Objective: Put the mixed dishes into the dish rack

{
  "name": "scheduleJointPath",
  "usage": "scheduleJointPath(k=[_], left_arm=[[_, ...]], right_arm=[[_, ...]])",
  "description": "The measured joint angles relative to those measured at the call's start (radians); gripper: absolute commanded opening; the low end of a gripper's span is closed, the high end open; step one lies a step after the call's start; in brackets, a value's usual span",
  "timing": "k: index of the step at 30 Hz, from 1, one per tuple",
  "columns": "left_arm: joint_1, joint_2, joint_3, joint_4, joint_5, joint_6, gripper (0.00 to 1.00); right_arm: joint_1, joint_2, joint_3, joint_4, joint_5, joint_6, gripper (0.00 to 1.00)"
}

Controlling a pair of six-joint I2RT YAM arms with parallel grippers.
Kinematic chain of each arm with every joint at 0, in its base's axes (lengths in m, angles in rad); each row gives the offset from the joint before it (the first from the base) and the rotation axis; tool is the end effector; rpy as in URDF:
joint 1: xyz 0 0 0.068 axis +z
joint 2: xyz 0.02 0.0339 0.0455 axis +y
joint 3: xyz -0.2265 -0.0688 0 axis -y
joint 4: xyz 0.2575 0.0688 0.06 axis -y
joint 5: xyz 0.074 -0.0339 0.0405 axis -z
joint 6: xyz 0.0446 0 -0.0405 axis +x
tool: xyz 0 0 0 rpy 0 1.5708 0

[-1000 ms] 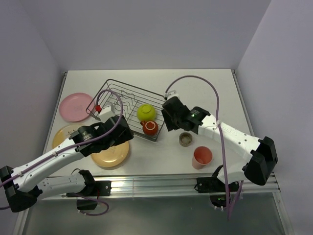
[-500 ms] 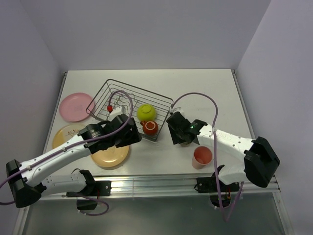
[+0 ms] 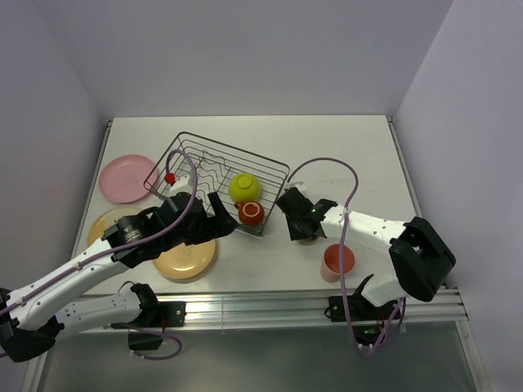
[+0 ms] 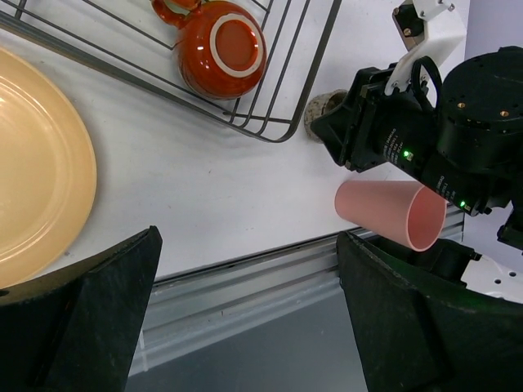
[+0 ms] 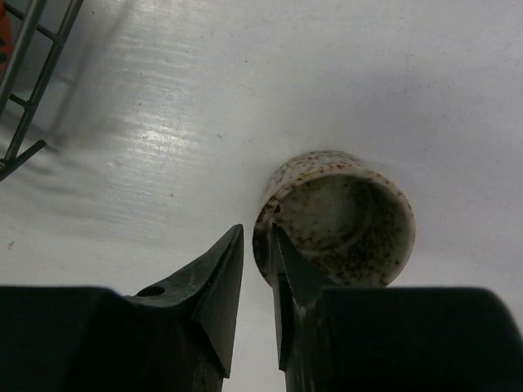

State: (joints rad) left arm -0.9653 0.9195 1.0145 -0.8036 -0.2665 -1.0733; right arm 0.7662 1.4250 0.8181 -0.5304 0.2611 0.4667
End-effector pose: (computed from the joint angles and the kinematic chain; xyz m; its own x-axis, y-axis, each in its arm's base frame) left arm 0.1361 -0.1760 0.3016 -0.7738 -0.3716 -0.5130 -0.0013 0.8107 -0.5854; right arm 0.2112 0.1873 0.1338 -0.8502 -0.2149 -0.4805 -0.2343 0.9720 -0.0202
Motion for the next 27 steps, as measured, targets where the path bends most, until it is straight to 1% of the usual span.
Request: scheduleJointPath(k=[2, 5, 6, 7, 8, 9, 13, 18, 22, 27], left_arm=[[0.000, 0.000, 0.000, -0.001, 0.000, 0.005, 0.94], [0.000, 0.000, 0.000, -0.001, 0.000, 0.011, 0.95], [0.000, 0.000, 0.000, -0.001, 0.000, 0.014, 0.95], [0.000, 0.000, 0.000, -0.001, 0.000, 0.015, 0.95], [0.000, 0.000, 0.000, -0.001, 0.000, 0.018, 0.95], [0.000, 0.000, 0.000, 0.000, 0.000, 0.020, 0.95], [0.000, -0.001, 0.001, 0.020, 0.021, 0.048, 0.95], [0.000, -0.045, -0.019, 0.154, 0.135, 0.124, 0.99], [0.000, -0.089, -0.048, 0.269, 0.206, 0.180, 0.99], [0.000, -0.103, -0.092, 0.388, 0.263, 0.232, 0.99]], right_arm=[[-0.001, 0.008, -0.002, 0.004, 0.000, 0.010, 0.24], [-0.001, 0.011, -0.002, 0.005, 0.002, 0.018, 0.24], [-0.001, 0.013, -0.002, 0.005, 0.004, 0.020, 0.22], [-0.001, 0.013, -0.002, 0.004, 0.006, 0.021, 0.17], [-0.001, 0.014, -0.002, 0.004, 0.008, 0.023, 0.06], [-0.001, 0.014, -0.001, 0.003, 0.011, 0.023, 0.00], [-0.001, 0.009, 0.008, -0.011, 0.037, 0.031, 0.00], [-0.033, -0.080, 0.016, -0.051, 0.014, 0.029, 0.00], [-0.095, -0.214, 0.043, -0.080, -0.072, 0.018, 0.00], [-0.185, -0.393, 0.130, -0.088, -0.268, 0.017, 0.00]])
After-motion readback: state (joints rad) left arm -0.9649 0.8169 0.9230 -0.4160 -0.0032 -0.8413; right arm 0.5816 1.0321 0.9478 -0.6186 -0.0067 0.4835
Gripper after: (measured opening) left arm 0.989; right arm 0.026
